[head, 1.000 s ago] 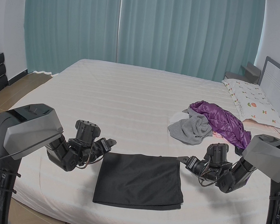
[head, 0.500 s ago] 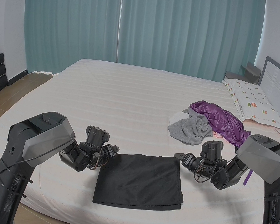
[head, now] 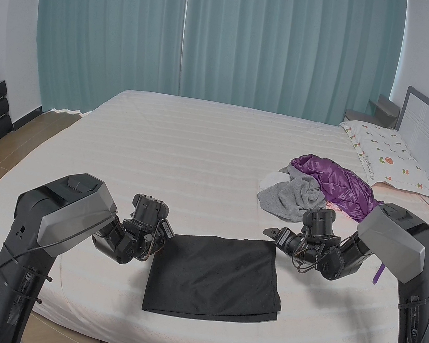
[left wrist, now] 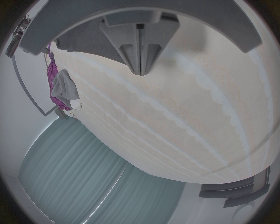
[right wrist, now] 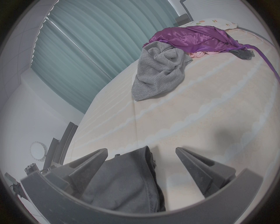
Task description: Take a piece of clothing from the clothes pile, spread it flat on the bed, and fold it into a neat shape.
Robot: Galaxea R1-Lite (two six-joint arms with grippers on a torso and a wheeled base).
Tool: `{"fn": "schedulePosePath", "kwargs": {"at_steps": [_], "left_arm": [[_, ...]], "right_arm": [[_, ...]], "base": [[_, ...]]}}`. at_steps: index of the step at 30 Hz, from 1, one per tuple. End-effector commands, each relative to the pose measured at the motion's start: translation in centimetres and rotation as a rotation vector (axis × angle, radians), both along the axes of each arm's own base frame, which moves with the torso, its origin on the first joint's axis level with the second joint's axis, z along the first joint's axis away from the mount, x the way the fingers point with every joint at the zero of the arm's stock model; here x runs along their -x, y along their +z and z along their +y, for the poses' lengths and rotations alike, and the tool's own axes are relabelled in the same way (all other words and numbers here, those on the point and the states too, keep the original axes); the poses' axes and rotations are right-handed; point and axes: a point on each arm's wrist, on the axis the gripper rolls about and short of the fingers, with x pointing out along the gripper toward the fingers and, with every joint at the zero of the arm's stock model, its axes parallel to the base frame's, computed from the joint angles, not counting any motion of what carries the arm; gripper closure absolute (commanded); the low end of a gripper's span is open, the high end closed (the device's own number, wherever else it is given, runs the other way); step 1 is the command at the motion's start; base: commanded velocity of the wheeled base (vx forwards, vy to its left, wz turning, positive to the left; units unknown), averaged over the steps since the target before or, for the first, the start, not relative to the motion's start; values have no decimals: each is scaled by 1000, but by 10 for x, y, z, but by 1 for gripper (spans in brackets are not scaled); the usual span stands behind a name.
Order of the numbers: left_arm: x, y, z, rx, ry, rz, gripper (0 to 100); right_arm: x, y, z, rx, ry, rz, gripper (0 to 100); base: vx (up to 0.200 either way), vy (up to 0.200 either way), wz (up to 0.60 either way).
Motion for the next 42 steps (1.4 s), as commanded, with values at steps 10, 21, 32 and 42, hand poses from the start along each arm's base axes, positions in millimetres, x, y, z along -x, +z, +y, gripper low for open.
{"fn": "schedulePosePath", "kwargs": {"at_steps": [10,21,32,42], "left_arm": [[0,4,0,12,19,-7,100],[0,4,0,12,19,-7,100],[1,2,0,9,16,-2,100],[4,5,2,24,26,4,0]], "right_arm": [[-15,-6,17,2,25,9,100],[-24,-2,11,46,-40,-11,100],[-23,-6,6,62,-50,11,100],[-8,16,0,40,-50,7,0]], "base": [[0,0,0],[0,0,0],[0,0,0],[0,0,0]]}}
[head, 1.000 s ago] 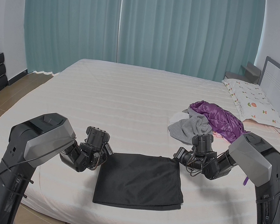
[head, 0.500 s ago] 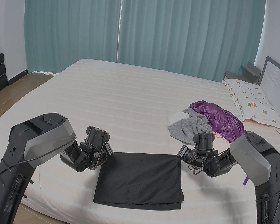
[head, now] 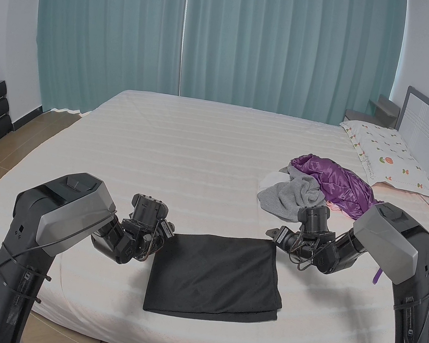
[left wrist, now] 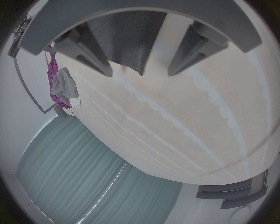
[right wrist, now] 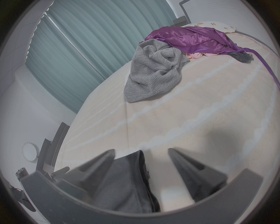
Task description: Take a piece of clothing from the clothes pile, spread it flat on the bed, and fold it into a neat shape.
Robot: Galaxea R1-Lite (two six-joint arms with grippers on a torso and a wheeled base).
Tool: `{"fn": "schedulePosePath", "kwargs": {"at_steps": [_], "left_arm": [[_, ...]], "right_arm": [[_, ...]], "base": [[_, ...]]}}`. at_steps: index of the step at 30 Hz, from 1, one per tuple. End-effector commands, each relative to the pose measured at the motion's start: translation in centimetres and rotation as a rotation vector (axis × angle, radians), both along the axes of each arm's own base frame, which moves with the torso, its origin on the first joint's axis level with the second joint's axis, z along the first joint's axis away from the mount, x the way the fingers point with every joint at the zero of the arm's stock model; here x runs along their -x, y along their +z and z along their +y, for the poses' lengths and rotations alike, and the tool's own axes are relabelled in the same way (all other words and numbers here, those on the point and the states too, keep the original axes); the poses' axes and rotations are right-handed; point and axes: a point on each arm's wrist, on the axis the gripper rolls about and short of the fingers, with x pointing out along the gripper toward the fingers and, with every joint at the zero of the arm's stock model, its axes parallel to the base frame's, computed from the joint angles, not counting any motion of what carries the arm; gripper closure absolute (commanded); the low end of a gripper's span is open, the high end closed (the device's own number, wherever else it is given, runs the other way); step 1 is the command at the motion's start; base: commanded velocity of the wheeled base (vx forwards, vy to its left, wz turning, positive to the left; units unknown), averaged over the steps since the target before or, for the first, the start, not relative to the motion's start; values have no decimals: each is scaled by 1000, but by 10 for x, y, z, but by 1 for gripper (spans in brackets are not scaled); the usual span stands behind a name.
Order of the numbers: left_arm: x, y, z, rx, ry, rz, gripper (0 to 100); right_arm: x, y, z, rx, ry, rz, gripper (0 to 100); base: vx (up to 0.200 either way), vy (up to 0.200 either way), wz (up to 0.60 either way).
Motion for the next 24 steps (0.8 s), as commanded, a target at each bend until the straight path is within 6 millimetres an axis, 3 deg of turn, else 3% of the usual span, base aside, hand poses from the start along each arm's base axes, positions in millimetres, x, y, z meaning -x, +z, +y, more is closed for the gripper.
{"fn": "schedulePosePath", "kwargs": {"at_steps": [1,7,10,12,13,14,15,20,24], "left_arm": [[3,5,1,13,10,2,0],[12,21,5,18,33,-41,0],[26,27,12,-1,19,-51,0],[34,20,16,-35,2,-6,0],[51,4,20,-99,-26,71,0],[51,4,20,-99,-26,71,0],[76,-6,29,-114,-40,130,0],[104,5,62,95,-19,-123,0],[124,-8,72,70,-30,-167,0]], "right_arm": [[10,27,-5,-29,-1,-25,0],[19,40,-9,-52,-12,-27,0],[37,41,-12,-36,-2,13,0],[44,41,-12,-32,2,28,0],[53,43,-11,-28,12,41,0],[53,43,-11,-28,12,41,0],[65,51,-9,-47,34,32,0],[80,57,-9,-70,61,-13,0],[85,54,-12,-64,56,4,0]], "base": [[0,0,0],[0,0,0],[0,0,0],[0,0,0],[0,0,0],[0,0,0],[0,0,0],[0,0,0],[0,0,0]]}}
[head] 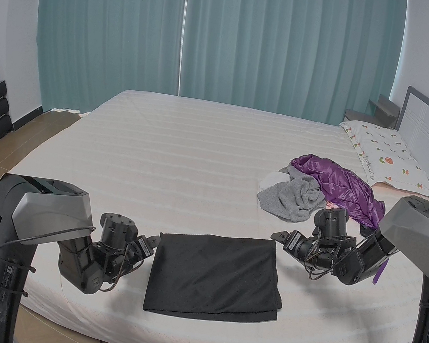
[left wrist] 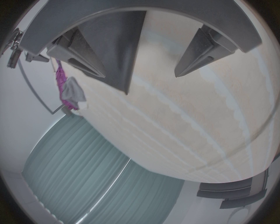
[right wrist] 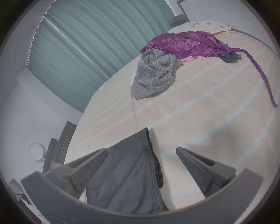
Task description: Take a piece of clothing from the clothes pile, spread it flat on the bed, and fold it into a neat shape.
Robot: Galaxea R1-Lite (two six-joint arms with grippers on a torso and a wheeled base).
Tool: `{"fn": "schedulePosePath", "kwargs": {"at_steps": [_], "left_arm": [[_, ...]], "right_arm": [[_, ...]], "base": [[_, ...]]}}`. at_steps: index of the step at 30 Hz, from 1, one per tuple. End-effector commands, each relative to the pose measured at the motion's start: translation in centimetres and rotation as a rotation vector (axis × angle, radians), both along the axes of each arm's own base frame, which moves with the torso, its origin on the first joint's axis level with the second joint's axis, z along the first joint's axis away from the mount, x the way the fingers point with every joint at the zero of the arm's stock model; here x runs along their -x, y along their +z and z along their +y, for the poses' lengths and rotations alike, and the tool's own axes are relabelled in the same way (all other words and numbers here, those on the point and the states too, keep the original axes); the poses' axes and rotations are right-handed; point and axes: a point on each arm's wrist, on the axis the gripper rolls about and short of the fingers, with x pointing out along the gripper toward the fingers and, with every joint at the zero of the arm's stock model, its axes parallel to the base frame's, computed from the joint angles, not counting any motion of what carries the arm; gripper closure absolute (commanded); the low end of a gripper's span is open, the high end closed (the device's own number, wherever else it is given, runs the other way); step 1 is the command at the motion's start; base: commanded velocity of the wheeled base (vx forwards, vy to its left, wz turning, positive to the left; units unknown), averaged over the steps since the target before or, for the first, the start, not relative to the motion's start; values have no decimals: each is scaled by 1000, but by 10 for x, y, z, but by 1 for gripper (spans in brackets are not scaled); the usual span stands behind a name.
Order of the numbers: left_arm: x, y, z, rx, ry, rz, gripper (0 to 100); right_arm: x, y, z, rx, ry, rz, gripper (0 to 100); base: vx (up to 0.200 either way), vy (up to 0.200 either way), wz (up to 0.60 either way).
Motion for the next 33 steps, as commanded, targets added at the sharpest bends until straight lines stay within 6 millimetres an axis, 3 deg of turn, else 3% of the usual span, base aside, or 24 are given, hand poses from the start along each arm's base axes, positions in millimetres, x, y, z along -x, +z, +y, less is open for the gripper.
{"fn": "schedulePosePath", "kwargs": {"at_steps": [1,6,11,13,16,17,19,21,26,33], "left_arm": [[57,-13,37,13,-17,-74,0],[64,-17,39,-7,-11,-44,0],[71,-8,40,9,4,-42,0],[78,21,39,22,-10,-104,0],[90,63,17,43,-113,-219,0],[90,63,17,43,-113,-219,0],[101,95,1,21,-206,-308,0],[109,105,-10,5,-260,-315,0],[111,106,-21,0,-286,-296,0],[91,79,-15,-27,-236,-230,0]], "right_arm": [[30,12,-4,-13,26,-9,0],[50,3,-4,6,69,53,0],[68,-10,-5,41,139,115,0],[78,-13,-1,49,174,139,0],[80,-10,-1,47,178,135,0],[80,-10,-1,47,178,135,0],[83,-8,4,49,195,131,0],[85,-10,7,56,203,135,0],[82,-16,8,64,207,144,0],[88,-30,11,126,271,177,0]], "base": [[0,0,0],[0,0,0],[0,0,0],[0,0,0],[0,0,0],[0,0,0],[0,0,0],[0,0,0],[0,0,0],[0,0,0]]}}
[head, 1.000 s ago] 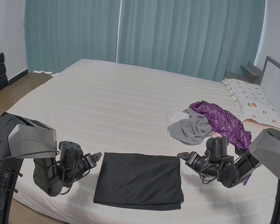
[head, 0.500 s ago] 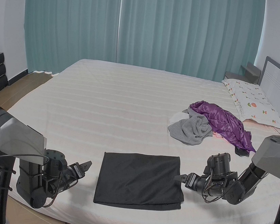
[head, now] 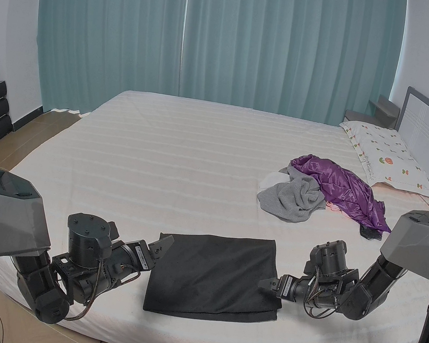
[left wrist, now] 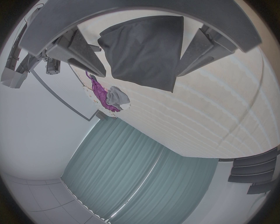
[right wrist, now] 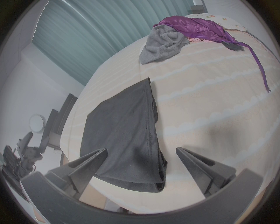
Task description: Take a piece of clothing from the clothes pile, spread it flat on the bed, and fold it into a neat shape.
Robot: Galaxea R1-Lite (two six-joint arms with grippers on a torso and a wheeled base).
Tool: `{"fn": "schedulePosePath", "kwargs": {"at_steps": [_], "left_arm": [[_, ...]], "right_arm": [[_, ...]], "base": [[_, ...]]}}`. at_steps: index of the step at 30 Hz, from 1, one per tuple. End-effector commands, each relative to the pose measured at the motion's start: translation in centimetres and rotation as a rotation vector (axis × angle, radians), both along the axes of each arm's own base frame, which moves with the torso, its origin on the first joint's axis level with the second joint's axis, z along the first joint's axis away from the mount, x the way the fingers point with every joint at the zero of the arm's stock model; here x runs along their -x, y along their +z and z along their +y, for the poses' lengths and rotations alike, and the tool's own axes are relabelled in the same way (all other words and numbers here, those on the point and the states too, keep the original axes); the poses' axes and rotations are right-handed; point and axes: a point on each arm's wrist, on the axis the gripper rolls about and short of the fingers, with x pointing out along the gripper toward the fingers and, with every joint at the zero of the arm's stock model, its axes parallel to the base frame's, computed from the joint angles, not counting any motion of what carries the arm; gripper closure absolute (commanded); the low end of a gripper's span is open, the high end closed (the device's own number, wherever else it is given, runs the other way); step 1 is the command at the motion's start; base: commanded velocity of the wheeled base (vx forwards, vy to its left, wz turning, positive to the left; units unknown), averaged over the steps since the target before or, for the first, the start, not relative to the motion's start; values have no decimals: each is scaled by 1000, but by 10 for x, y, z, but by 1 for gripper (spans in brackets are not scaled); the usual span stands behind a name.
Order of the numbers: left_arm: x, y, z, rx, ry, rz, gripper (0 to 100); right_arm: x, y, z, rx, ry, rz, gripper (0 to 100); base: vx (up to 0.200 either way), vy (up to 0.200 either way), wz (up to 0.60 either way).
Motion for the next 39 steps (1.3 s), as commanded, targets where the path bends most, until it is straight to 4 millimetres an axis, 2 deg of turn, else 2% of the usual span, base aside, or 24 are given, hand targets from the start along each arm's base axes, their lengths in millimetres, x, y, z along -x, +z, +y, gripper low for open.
{"fn": "schedulePosePath", "kwargs": {"at_steps": [1,3,4,8,17,24,25,29,32,39], "left_arm": [[-15,-15,4,-15,41,25,0],[-18,-16,6,-17,53,26,0],[-20,-19,7,-19,62,28,0],[-25,-23,8,-22,73,34,0],[-30,-33,13,-34,96,57,0],[-41,-49,16,-47,119,85,0],[-43,-51,16,-48,122,88,0],[-52,-61,17,-49,129,99,0],[-65,-77,16,-51,128,112,0],[-95,-101,5,-56,60,208,0]], "right_arm": [[5,-13,3,33,35,34,0],[5,-13,3,36,36,39,0],[7,-14,2,45,42,51,100],[11,-22,-2,90,75,73,100],[14,-10,-7,91,67,52,100],[24,-13,-10,103,74,82,100],[25,-14,-10,102,75,88,0],[23,-12,-9,89,67,78,0],[22,-3,-11,67,53,57,0],[15,0,-25,14,-40,54,0]], "base": [[0,0,0],[0,0,0],[0,0,0],[0,0,0],[0,0,0],[0,0,0],[0,0,0],[0,0,0],[0,0,0],[0,0,0]]}}
